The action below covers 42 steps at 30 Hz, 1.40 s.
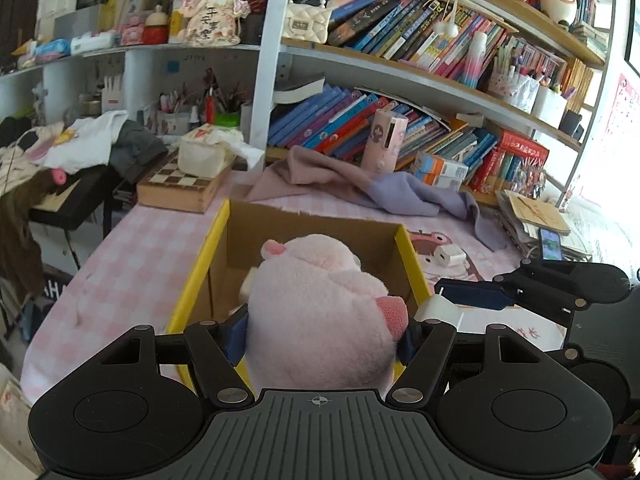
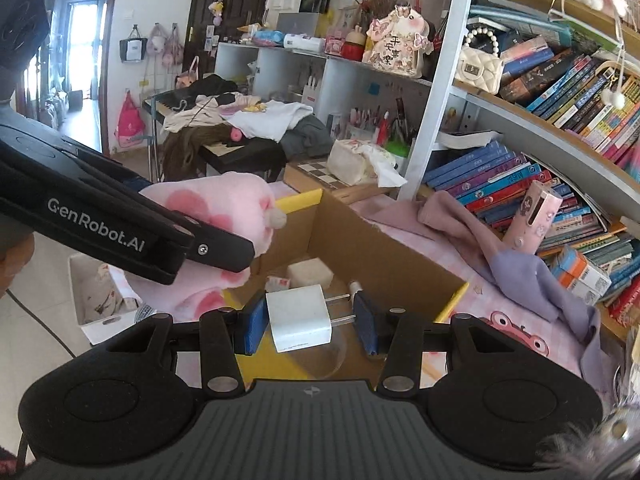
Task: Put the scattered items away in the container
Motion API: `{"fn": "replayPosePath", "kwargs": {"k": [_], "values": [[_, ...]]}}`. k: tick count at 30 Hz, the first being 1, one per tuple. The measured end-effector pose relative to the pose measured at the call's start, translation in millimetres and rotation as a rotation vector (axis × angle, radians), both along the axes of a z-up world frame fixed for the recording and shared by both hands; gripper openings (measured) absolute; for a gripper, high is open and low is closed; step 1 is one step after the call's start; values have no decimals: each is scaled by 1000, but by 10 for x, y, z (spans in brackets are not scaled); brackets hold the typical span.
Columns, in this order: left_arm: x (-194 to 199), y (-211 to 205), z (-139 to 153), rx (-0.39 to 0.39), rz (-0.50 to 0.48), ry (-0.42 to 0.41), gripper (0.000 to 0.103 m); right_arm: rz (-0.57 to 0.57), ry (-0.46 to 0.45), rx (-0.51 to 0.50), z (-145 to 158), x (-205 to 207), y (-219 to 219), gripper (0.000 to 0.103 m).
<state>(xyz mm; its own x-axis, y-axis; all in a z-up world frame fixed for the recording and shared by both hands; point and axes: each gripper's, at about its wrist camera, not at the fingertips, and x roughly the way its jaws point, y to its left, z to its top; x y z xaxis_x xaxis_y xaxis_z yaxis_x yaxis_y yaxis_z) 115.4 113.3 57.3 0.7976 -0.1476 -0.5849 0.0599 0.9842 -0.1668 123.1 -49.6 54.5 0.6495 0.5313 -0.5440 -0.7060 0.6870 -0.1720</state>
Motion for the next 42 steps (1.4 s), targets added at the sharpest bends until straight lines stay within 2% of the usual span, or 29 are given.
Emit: {"fn": "replayPosePath", "kwargs": {"k": [6,10,15,18,21,26,30,34,39,42], "values": [[466,-1,-146,22,-23,59,69,34,25,-92,-117,526,131,44],[739,0,-296,33,-52,122,71,65,33,-213,-306,894,279,44],[974,-25,-428,63,-50,160,67,110,70,-316,-570,1261,461,44],[1071,13,-488,65,-38,175,57,146,101,-365,-701,1384,566,44],[1149,58,-542,75,-16,195,57,193,113,-402,-775,1435,666,44],[1169,131,-582,68,16,209,59,227,137,-414,-842,1486,759,44],[1105,134,-552,62,26,193,65,229,148,-405,-874,1515,790,42],[1027,83,-490,75,15,174,66,223,150,-383,-864,1522,797,43],[911,67,-361,77,15,140,67,186,130,-322,-724,1452,704,45],[796,62,-268,75,21,110,73,156,96,-268,-567,1341,598,46]]}}
